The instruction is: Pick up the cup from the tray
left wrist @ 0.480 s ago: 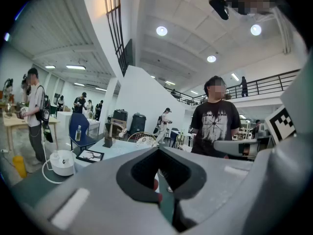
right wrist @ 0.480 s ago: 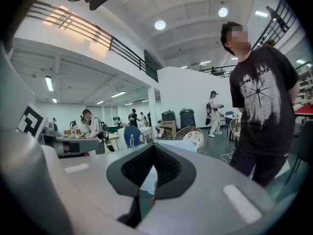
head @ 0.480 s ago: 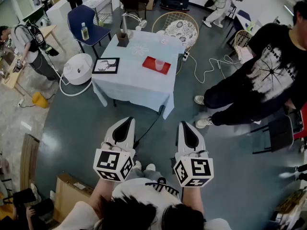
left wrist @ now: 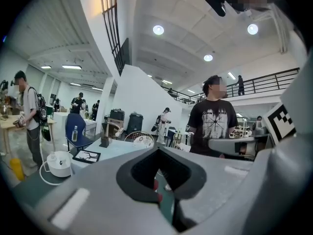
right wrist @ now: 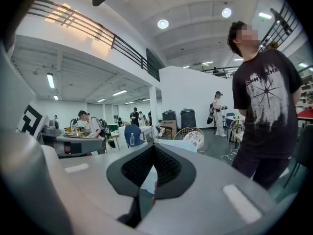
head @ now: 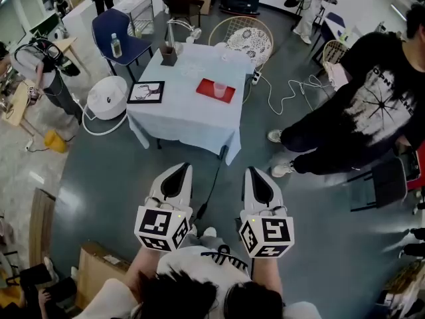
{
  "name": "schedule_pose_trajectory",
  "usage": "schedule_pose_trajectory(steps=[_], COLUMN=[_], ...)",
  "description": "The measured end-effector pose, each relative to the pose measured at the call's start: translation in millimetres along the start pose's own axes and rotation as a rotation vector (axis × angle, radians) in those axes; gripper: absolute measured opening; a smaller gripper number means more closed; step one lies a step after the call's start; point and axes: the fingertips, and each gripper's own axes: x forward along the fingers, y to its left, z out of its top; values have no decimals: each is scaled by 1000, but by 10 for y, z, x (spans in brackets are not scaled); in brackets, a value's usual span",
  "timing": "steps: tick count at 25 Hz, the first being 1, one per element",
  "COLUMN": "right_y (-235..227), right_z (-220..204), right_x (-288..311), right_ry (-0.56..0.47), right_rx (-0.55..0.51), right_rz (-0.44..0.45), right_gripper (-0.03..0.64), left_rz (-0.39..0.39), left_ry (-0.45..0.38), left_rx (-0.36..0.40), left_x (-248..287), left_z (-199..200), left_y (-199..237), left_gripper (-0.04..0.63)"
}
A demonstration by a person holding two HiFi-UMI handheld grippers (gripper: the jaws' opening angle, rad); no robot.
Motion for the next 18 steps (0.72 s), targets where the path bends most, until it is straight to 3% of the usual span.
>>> schedule_pose_trajectory(steps=[18], right_y=[-82], right_z=[-79], right_x=[-54], right_ry=[26], right_rx=[16], right_rz=[89], right_gripper=[26], left_rz=[14], left_ry=[23], left_rx=[-1], left_x=[30], left_z=[-103], left_y=[-168], left_gripper=[0])
